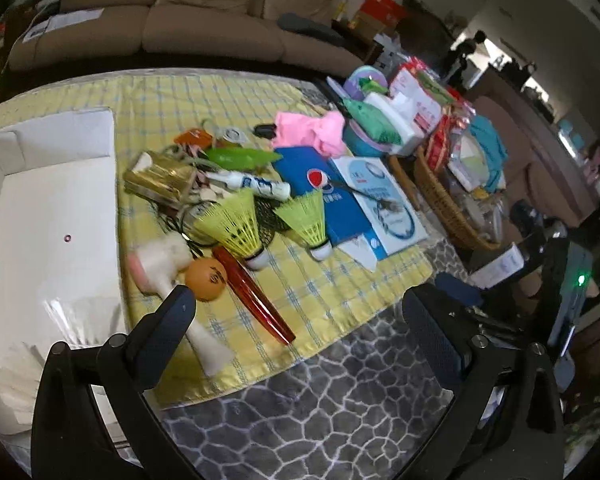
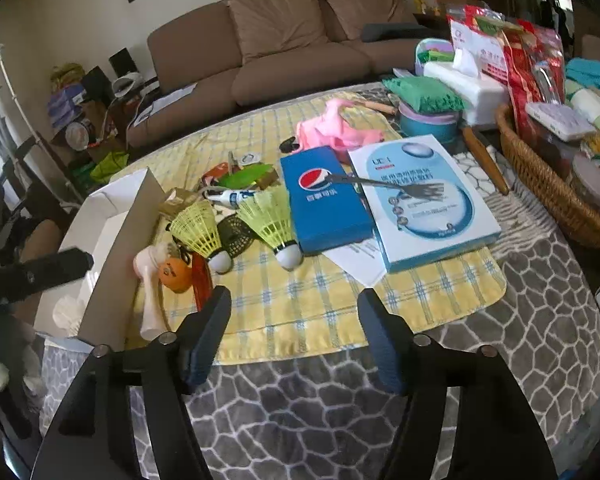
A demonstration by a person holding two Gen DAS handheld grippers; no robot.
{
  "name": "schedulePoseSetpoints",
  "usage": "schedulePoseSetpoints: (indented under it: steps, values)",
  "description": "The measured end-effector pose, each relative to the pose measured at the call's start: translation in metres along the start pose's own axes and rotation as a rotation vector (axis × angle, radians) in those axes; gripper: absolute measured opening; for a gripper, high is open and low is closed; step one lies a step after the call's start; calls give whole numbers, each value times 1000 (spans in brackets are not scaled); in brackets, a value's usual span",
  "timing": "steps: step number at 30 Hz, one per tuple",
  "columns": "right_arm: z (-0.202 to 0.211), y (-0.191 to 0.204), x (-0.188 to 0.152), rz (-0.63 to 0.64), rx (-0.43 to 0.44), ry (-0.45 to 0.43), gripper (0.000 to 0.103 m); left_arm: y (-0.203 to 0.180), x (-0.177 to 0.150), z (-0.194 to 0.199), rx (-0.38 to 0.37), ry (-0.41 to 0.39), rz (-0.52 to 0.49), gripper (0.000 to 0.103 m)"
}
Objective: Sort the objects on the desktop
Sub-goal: 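Drop the held white shuttlecock into the white box with right tool while left tool drops another, then grasp the red tube on the cloth with the right tool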
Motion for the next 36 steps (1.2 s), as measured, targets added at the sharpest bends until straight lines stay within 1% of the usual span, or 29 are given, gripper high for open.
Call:
schedulePoseSetpoints:
  steps: [2, 4, 7, 9, 10, 13, 15, 18, 19, 20, 21, 22, 24, 25, 28, 29, 31, 32, 33, 34, 36]
  values:
    - [-4, -1, -5, -1, 10, 9, 68, -4, -10, -4, 53, -6, -26, 103]
    - [-7, 2, -10, -1, 13, 15, 68, -5, -20, -4, 85, -18, -42, 103]
    - [-16, 12, -18, 5, 44, 36, 68, -2, -43, 7, 87, -66, -40, 103]
    - [-23, 26, -23, 49, 62, 53, 68, 1, -63, 19, 65, -111, -23, 103]
    - [-28, 35, -25, 85, 66, 59, 68, 4, -73, 23, 71, -124, -17, 103]
    - [-47, 64, -30, 195, 81, 88, 61, 12, -92, 30, 71, -130, 5, 103]
    - [-62, 82, -32, 248, 100, 109, 52, 16, -99, 34, 66, -126, 22, 103]
    - [-85, 101, -31, 314, 91, 130, 47, 15, -101, 38, 72, -127, 15, 103]
    - [-91, 104, -30, 324, 86, 135, 46, 14, -100, 39, 76, -128, 8, 103]
    - [-98, 106, -29, 331, 80, 142, 43, 13, -99, 40, 78, -129, 2, 103]
    - [-105, 107, -30, 331, 79, 154, 38, 13, -99, 42, 81, -130, 0, 103]
    - [-112, 107, -31, 328, 82, 171, 35, 13, -97, 42, 84, -132, 1, 103]
    - [-122, 107, -36, 332, 93, 203, 22, 14, -93, 43, 85, -136, 4, 103]
    - [-125, 108, -39, 342, 93, 216, 19, 13, -91, 43, 85, -139, 6, 103]
    - [-122, 104, -40, 369, 78, 213, 18, 11, -86, 38, 91, -135, 5, 102]
    - [-119, 97, -39, 343, 73, 219, 18, 10, -84, 36, 94, -131, 7, 100]
    - [-112, 85, -37, 282, 92, 231, 18, 8, -78, 30, 100, -122, 18, 99]
    - [-107, 79, -38, 251, 101, 234, 18, 7, -75, 27, 107, -118, 22, 96]
    - [-97, 70, -38, 224, 104, 230, 18, 5, -72, 23, 110, -114, 26, 93]
    - [-90, 63, -37, 209, 102, 225, 18, 2, -69, 18, 116, -107, 31, 93]
    - [-76, 48, -37, 171, 98, 212, 18, 0, -64, 7, 133, -96, 40, 89]
Point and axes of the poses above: each gripper's, at about its wrist camera, not at the fingertips, and z roughly against the way its jaws point, y to its left, x to its top, the point moved 6 cm from there along -z, roughly the way its jaws point
